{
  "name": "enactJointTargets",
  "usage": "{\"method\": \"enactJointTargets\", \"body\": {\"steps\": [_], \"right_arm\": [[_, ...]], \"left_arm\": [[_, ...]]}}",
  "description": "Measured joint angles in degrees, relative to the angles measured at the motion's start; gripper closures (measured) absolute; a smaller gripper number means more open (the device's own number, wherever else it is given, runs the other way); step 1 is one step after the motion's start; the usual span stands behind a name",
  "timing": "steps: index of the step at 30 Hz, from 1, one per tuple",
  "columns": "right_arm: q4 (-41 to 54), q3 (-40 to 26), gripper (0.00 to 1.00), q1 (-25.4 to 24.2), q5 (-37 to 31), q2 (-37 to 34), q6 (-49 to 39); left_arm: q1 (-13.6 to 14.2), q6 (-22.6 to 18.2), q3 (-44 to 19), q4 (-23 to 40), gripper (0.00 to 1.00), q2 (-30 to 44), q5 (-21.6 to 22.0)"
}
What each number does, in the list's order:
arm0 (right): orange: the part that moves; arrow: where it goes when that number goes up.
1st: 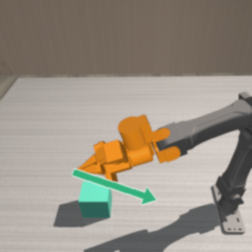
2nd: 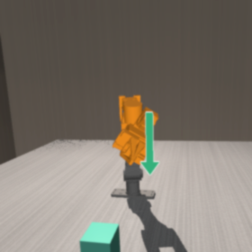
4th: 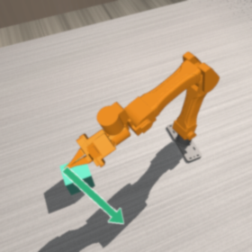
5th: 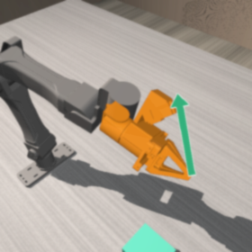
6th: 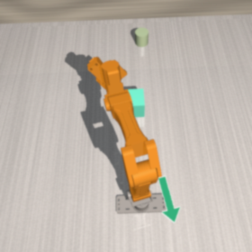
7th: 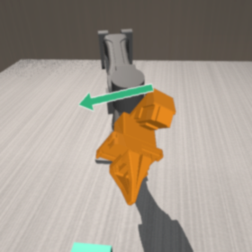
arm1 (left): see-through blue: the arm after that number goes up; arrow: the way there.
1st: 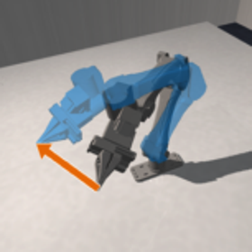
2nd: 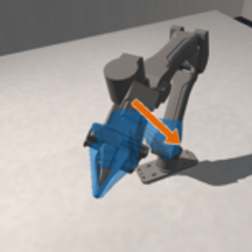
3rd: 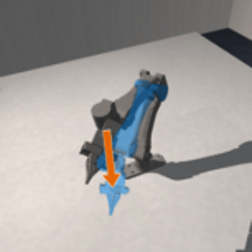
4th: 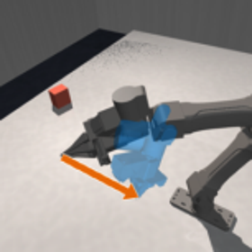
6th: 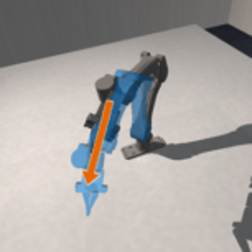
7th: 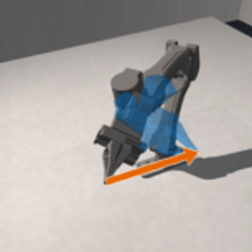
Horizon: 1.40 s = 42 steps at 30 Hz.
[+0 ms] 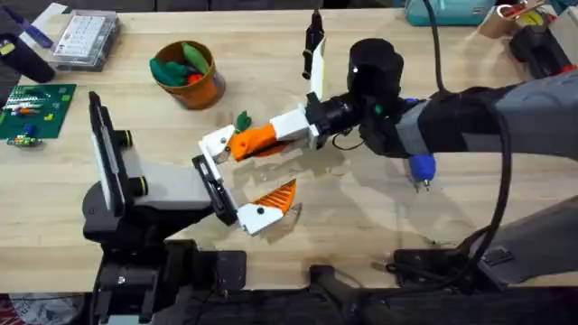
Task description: Pick up the gripper from the table and insert it into the empty holder that is missing its gripper. Then pick up a screw, insert it into the mounting hole, and use the screwdriver to tighten it. Finally, clean up the table by picking up the vegetable and placing it into the bucket.
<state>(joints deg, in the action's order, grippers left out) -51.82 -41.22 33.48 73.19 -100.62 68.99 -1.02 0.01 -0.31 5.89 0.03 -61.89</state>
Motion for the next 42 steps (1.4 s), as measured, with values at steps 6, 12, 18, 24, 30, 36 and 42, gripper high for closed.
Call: {"method": "enactJointTargets", "body": {"steps": [6, 12, 18, 24, 30, 36, 42], "right_arm": [[1.3, -0.4, 0.985, 0.3, -0.5, 0.0, -0.3], [2.6, -1.9, 0.985, 1.0, -0.5, -0.4, -0.7], [2.6, -4.4, 0.987, 1.3, 0.8, -2.9, -1.1], [2.6, -4.8, 0.987, 1.2, 1.7, -3.3, -2.2], [3.0, -4.8, 0.986, 0.5, 3.4, -3.4, -2.9], [4.9, -4.8, 0.986, -0.4, 6.4, -3.6, -4.1], [5.8, -4.8, 0.987, -0.7, 7.3, -3.7, -5.2]], "left_arm": [[-0.2, 0.2, 0.0, 0.0, 0.015, 0.0, 0.2], [-0.5, 0.4, 0.0, -0.1, 0.014, 0.0, 0.6], [-1.2, 0.4, 0.0, -0.2, 0.014, 0.0, 1.5], [-1.2, 0.4, 0.0, -0.2, 0.014, 0.0, 1.3], [-1.2, 0.4, 0.0, 0.0, 0.014, 0.0, -1.0], [-1.2, 0.4, 0.0, 0.7, 0.014, 0.0, -5.1], [-1.4, 0.4, 0.0, 1.1, 0.014, 0.0, -7.4]]}}
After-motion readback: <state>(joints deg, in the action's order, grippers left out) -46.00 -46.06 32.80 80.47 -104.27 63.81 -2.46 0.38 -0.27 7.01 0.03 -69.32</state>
